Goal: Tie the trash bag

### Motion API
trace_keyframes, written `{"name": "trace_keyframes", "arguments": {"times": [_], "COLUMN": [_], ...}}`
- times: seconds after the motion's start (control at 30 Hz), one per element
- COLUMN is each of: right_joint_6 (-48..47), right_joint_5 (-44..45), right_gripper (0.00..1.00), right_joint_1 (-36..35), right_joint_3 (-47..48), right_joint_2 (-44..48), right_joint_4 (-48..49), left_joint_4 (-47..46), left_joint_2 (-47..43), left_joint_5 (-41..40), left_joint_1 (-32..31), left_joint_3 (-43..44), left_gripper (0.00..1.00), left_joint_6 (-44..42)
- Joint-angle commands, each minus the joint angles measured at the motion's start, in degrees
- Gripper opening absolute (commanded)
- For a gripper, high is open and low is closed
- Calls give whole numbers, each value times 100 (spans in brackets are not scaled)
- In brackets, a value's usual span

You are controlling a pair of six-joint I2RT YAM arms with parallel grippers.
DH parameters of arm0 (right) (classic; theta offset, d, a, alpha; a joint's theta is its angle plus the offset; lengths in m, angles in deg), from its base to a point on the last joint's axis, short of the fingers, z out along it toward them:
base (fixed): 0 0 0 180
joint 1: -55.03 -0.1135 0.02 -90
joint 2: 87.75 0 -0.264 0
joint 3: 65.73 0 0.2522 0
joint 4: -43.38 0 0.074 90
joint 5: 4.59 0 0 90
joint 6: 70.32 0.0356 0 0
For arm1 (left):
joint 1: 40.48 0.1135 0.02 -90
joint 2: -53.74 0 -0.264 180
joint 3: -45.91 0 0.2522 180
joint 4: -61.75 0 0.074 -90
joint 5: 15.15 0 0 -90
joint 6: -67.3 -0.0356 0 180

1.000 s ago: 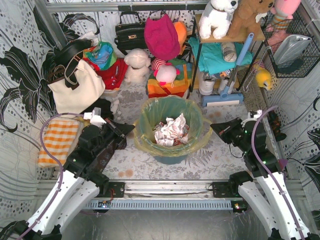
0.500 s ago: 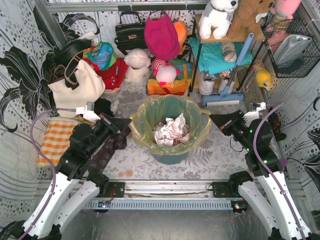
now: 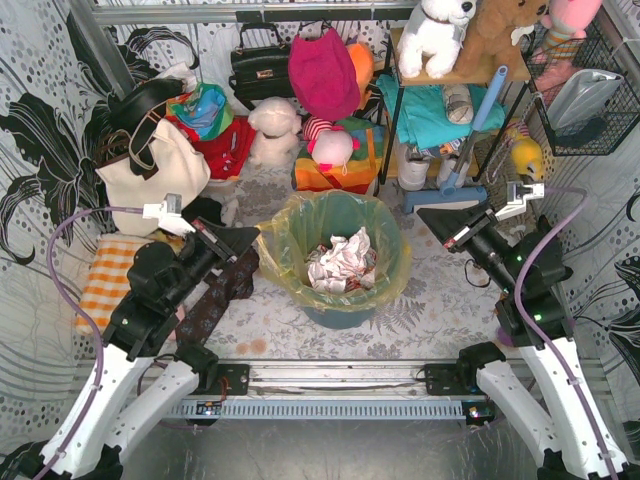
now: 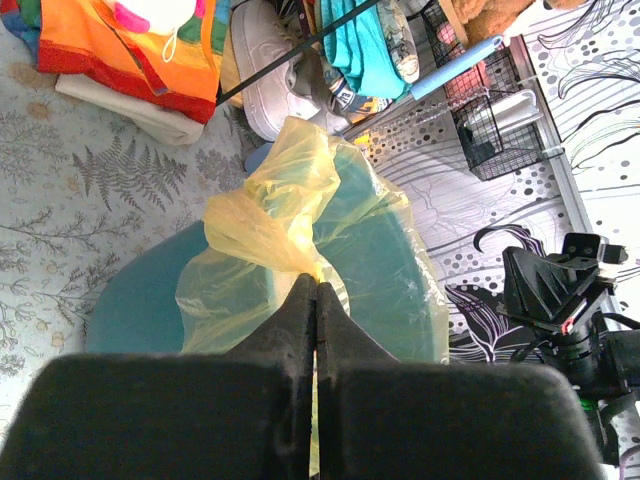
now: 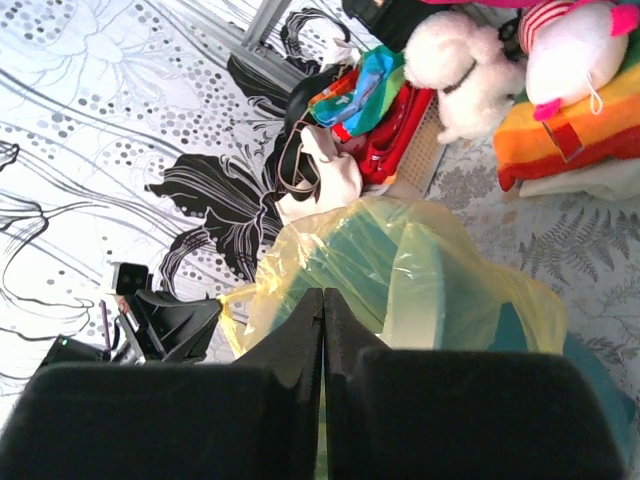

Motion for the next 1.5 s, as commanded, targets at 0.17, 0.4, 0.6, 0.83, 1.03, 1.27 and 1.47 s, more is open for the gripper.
{"name": "trace_keyframes", "arguments": {"times": [0.17, 0.4, 0.6, 0.83, 1.03, 1.27, 1.47], "right_joint_6": [-323, -113, -119, 271, 320, -33, -140], "right_joint_5": [626, 204, -62, -552, -507, -382, -521], "right_gripper": [1, 45, 49, 42, 0, 0, 0], "right_joint_1": [19, 18, 18, 18, 18, 18, 18], "right_joint_3": [645, 66, -241, -702, -753, -372, -122], "right_joint_2": [-514, -643, -743, -708, -574, -155, -101], "right_joint_4": [-2016, -2245, -2311, -1548, -1559, -1539, -1094], "left_joint_4": [-11, 51, 37, 37, -1, -3, -56], "left_joint_2": [224, 418, 458, 477, 530, 696, 693], "left_joint_5": [-79, 135, 189, 233, 475, 1044, 1033], "left_joint_1": [-8, -8, -6, -6, -9, -9, -9], "left_joint_3": [86, 86, 75, 103, 149, 475, 646], "left_gripper": [0, 0, 0, 0, 0, 0, 0], "left_joint_6": [-246, -281, -285, -260, -299, -519, -638]}}
